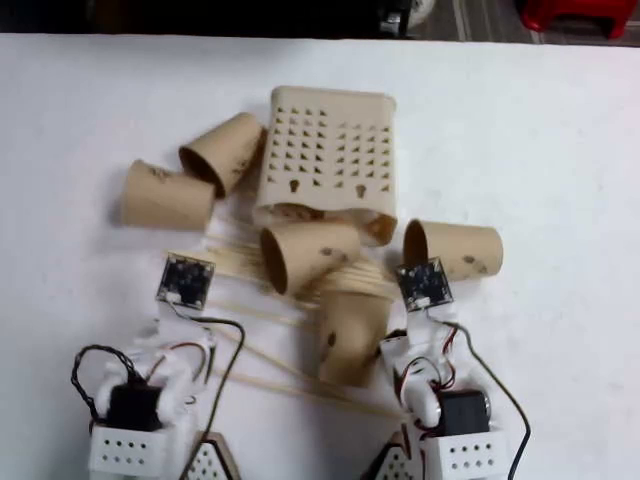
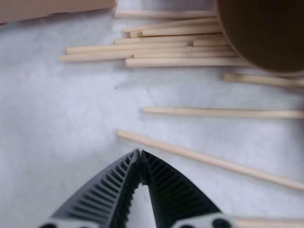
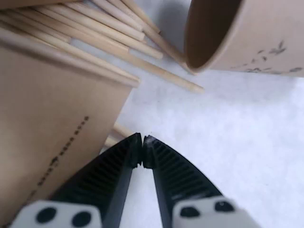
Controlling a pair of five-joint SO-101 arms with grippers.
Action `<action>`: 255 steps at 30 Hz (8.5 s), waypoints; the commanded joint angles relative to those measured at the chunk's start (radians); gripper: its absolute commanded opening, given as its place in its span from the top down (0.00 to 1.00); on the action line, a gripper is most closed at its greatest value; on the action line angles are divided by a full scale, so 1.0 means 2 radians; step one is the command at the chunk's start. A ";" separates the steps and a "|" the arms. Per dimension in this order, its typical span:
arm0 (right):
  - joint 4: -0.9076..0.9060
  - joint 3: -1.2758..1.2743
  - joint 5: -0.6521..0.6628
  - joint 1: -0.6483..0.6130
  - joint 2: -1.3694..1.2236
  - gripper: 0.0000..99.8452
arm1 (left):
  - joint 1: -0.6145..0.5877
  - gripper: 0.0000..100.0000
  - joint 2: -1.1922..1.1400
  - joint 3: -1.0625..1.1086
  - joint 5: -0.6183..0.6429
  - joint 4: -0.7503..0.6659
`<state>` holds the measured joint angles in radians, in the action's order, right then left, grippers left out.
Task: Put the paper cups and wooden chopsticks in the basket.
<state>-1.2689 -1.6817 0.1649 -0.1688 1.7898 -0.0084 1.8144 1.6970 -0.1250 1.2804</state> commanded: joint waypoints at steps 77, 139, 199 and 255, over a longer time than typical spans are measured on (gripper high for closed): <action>0.356 0.489 0.140 -0.004 -0.669 0.98 | -0.044 0.97 0.004 -0.046 -0.150 -0.059; 0.082 0.979 0.087 -0.109 -0.904 0.76 | -0.045 0.97 0.004 -0.045 -0.150 -0.058; -0.222 0.862 0.207 0.127 -0.677 0.78 | -0.046 0.97 0.004 -0.044 -0.150 -0.058; 0.356 0.320 0.340 0.182 -0.562 0.93 | -0.046 0.97 0.004 -0.044 -0.151 -0.057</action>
<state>-0.5846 -1.0572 0.8324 0.1488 0.6252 -0.0959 1.8144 1.6126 -0.4166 1.1853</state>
